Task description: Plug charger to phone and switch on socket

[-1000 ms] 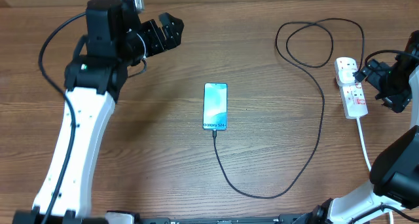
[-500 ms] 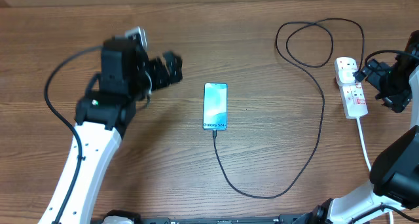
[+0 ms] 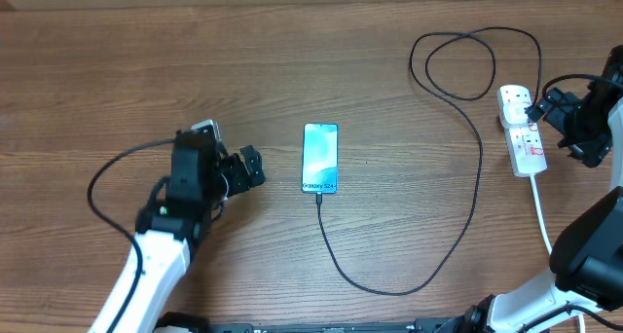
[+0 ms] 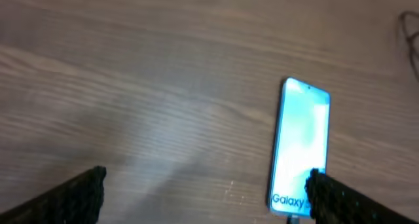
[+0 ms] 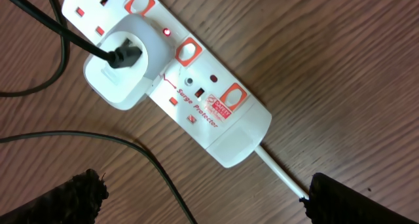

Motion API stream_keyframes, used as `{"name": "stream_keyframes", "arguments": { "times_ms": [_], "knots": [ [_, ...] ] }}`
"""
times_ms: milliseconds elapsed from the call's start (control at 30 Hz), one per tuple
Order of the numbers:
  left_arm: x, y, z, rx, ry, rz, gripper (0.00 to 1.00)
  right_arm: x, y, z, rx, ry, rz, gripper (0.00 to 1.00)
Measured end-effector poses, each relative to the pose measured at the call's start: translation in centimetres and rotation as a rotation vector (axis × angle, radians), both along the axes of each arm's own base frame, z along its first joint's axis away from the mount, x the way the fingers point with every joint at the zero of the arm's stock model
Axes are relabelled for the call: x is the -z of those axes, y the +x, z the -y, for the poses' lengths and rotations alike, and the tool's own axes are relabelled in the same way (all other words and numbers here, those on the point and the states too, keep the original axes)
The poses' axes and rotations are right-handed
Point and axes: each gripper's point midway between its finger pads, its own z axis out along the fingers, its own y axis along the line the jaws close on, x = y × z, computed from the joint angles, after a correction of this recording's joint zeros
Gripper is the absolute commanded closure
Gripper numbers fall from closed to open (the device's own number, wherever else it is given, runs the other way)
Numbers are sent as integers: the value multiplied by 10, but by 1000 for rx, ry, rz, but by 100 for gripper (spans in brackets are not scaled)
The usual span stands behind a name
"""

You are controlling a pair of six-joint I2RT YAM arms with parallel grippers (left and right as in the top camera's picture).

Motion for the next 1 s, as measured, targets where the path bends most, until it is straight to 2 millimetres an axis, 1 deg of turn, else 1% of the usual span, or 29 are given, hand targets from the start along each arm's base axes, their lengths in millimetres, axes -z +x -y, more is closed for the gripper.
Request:
{"name": "stream_keyframes", "arguments": {
  "times_ms": [100,200,367,500,600,667,767,1000],
  "knots": [
    [-10,4,1,3,-31,149,1,0,0,0,0,1,0,0],
    [-15,-1,1,6,-58,278,1,0,0,0,0,1,0,0],
    [-5,-22,-3,8,-78,395,0,0,0,0,0,1,-1,0],
    [5,-40,-6,7,-87,443,0,0,0,0,0,1,0,0],
    [14,-50,-9,5,-84,433,1,0,0,0,0,1,-1,0],
    [15,-53,-12,-3,-83,435,1,0,0,0,0,1,0,0],
    [9,-55,-19,-29,-79,451,0,0,0,0,0,1,0,0],
    [14,-71,-37,-85,-55,422,1,0,0,0,0,1,-1,0]
  ]
}}
